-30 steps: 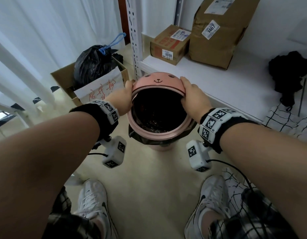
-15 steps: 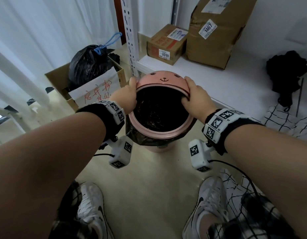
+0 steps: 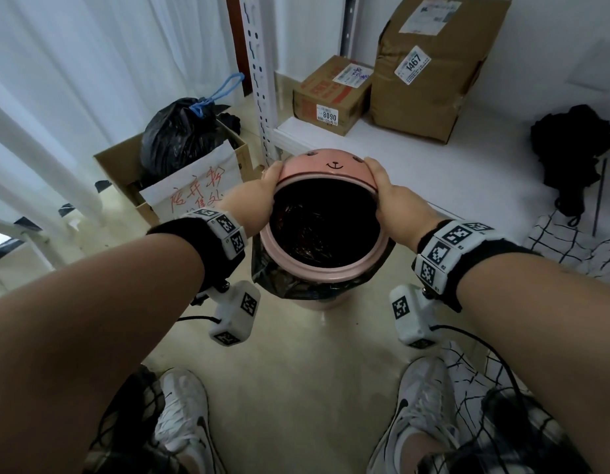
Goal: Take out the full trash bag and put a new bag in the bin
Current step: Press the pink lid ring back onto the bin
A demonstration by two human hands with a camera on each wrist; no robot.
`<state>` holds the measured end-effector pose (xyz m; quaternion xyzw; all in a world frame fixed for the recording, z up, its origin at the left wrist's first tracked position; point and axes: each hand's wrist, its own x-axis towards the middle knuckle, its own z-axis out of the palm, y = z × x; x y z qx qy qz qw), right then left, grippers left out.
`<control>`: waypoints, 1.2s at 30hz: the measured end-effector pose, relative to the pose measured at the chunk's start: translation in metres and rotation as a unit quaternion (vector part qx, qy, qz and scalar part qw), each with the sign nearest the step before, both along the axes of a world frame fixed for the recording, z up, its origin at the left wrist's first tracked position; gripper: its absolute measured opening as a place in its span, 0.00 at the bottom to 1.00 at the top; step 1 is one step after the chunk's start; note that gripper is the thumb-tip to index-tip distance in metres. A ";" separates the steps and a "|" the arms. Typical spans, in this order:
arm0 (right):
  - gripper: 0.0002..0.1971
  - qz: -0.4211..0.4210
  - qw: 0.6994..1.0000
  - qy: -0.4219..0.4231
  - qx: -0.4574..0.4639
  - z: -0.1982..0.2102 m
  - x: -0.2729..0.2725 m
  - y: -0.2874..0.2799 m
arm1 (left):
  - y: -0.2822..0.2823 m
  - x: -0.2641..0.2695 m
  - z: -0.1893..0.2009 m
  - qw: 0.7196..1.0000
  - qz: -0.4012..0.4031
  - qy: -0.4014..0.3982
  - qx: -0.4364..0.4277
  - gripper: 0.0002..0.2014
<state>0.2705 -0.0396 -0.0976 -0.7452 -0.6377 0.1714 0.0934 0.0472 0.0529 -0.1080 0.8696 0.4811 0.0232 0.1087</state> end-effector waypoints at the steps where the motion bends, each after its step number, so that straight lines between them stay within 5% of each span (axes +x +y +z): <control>1: 0.39 0.002 1.000 0.000 0.000 0.000 -0.001 0.000 | 0.000 0.001 0.000 1.000 0.004 -0.003 -0.002 0.29; 12: 0.26 -0.010 0.999 0.032 0.040 -0.004 -0.007 0.001 | 0.003 0.009 -0.005 1.000 0.023 -0.003 -0.011 0.24; 19: 0.37 -0.003 0.998 0.055 0.023 -0.013 -0.002 0.003 | 0.001 0.007 -0.001 0.999 0.026 0.016 -0.020 0.24; 25: 0.45 0.006 0.996 0.055 -0.075 0.005 0.013 0.012 | 0.003 0.001 0.018 0.973 0.043 -0.032 -0.223 0.35; 29: 0.33 0.006 0.983 0.181 -0.001 0.017 -0.004 0.012 | -0.013 0.004 0.037 0.965 0.022 -0.127 -0.227 0.26; 33: 0.32 0.035 0.992 0.115 0.049 0.029 -0.015 0.013 | -0.025 0.006 0.053 0.980 -0.019 -0.131 -0.149 0.22; 36: 0.18 0.028 0.993 0.048 0.101 0.038 -0.019 0.010 | -0.026 0.002 0.063 0.983 0.009 -0.138 -0.123 0.20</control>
